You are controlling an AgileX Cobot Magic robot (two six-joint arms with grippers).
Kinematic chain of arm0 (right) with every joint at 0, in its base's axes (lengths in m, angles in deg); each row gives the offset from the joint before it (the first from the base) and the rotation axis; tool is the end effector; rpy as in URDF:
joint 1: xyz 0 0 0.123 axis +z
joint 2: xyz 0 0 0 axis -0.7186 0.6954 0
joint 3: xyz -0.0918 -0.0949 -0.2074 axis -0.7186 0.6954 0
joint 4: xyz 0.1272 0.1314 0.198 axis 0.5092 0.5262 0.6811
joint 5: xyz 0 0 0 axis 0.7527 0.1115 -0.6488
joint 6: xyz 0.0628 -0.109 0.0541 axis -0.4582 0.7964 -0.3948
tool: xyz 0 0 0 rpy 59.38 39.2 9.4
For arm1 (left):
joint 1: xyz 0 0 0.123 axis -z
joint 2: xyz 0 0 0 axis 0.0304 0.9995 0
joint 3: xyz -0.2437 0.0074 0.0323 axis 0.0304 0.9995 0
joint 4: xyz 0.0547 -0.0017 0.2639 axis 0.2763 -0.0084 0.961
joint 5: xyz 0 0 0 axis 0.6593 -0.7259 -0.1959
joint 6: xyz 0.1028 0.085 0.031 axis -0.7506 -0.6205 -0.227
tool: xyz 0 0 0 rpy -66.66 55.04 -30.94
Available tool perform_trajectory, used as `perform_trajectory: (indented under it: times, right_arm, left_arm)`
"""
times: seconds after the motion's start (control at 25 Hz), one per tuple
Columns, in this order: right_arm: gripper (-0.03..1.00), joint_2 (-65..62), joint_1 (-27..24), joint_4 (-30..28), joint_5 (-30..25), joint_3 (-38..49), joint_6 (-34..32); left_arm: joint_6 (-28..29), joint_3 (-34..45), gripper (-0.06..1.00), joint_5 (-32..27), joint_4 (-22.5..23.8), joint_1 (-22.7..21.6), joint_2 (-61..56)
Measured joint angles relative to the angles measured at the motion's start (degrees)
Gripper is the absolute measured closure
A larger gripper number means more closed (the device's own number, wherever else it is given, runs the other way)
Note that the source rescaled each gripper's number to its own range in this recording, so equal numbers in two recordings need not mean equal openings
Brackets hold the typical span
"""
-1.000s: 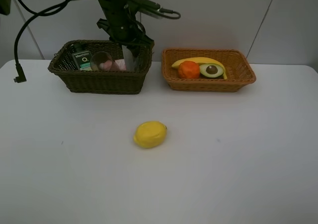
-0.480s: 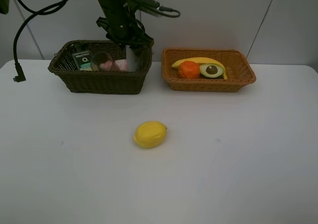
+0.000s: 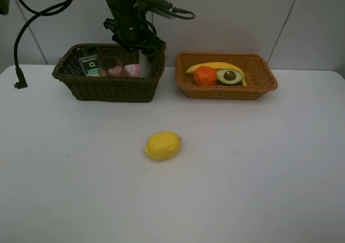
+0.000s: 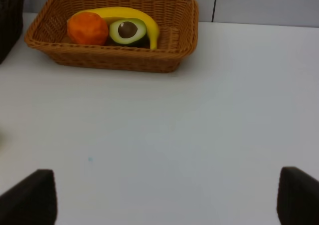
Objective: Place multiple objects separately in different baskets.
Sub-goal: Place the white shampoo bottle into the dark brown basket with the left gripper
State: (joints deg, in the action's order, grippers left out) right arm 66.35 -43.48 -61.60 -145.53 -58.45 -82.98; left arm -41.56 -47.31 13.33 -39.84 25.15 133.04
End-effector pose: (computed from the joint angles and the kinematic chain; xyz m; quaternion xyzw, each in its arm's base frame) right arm 0.0891 0.0054 0.2732 -0.0594 0.8426 -0.0076 0.5353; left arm 0.4666 -0.2256 0.1220 0.2225 0.9469 -0.0179 0.2313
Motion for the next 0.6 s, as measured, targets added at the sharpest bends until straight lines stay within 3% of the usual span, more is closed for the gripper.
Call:
perform_trajectory:
  times: [0.6]
  right_arm:
    - [0.07,0.0,0.0,0.0,0.0,0.0,0.0]
  left_arm:
    - [0.0,0.0,0.02,-4.9,1.5,0.0,-4.0]
